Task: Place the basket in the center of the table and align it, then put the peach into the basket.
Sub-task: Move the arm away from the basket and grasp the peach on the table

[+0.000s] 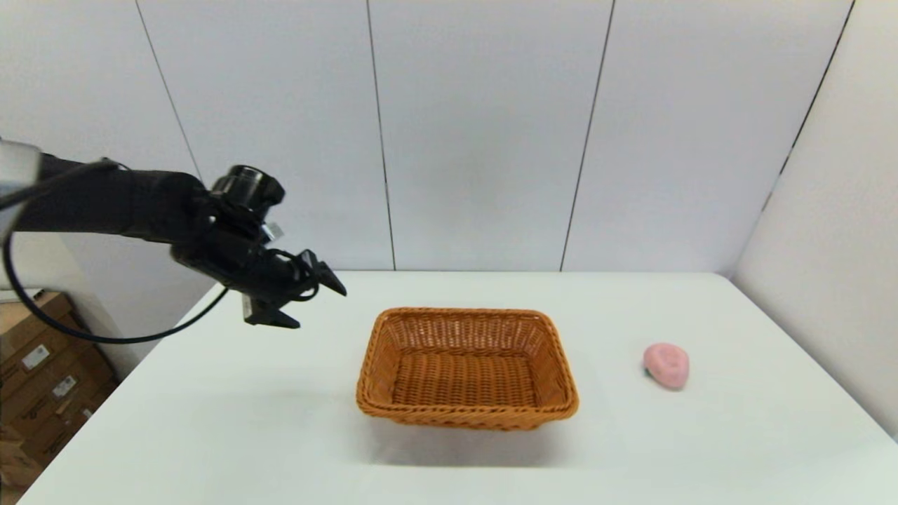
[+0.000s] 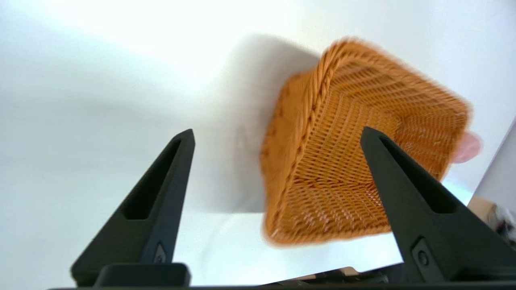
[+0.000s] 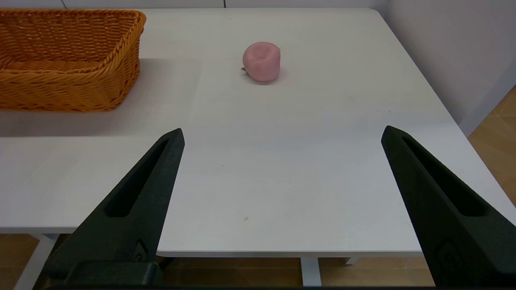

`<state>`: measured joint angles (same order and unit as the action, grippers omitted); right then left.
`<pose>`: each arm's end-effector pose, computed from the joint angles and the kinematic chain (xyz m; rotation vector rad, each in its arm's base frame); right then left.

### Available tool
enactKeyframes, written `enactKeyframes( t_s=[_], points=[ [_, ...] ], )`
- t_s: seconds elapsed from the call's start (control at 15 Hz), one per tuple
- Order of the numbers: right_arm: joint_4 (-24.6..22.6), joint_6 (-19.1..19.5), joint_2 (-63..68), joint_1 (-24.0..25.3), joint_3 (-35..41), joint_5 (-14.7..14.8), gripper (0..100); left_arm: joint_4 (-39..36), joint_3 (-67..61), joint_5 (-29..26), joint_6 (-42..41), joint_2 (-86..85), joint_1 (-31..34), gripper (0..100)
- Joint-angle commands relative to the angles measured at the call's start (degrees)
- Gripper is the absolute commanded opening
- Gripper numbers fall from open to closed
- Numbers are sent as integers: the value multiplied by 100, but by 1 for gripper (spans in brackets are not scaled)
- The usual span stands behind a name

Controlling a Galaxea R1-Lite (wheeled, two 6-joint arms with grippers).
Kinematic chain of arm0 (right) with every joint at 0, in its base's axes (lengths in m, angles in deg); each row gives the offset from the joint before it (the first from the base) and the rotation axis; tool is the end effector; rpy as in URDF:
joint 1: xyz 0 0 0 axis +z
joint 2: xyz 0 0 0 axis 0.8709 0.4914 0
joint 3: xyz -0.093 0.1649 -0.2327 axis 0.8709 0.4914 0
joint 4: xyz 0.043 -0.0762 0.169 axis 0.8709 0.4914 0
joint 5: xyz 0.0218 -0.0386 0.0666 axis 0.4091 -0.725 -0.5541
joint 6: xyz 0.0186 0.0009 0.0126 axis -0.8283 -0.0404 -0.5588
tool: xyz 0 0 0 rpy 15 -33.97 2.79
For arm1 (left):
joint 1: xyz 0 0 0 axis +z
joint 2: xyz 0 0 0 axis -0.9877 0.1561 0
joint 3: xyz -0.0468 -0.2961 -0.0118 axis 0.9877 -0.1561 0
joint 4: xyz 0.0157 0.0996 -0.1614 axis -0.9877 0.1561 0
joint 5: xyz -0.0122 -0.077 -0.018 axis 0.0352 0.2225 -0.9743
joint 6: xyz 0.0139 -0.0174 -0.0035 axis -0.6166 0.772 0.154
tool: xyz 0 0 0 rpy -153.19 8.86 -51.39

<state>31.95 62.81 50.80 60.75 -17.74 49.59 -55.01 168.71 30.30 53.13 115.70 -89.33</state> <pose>-0.0331 -0.0008 0.0781 0.0021 0.1510 -0.0277 0.3566 -0.0585 0.1716 -0.6345 1.1265 -0.0580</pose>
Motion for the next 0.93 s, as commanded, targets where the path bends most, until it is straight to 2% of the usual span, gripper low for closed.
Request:
enactKeyframes(
  t_s=[0.07, 0.47, 0.6, 0.93],
  points=[
    [7, 0, -1, -1, -1, 0, 100, 437, -1548, 38, -1532, -2547, 1060, 100],
    [7, 0, -1, -1, -1, 0, 100, 24, -4334, 988, -2060, -6590, 1095, 100],
    [7, 0, -1, -1, -1, 0, 100, 50, -4809, 1155, -2596, -7530, 1104, 100],
    [-2, 0, -1, -1, -1, 0, 100, -2, -5749, 1190, -3141, -9270, 1095, 100]
  ],
)
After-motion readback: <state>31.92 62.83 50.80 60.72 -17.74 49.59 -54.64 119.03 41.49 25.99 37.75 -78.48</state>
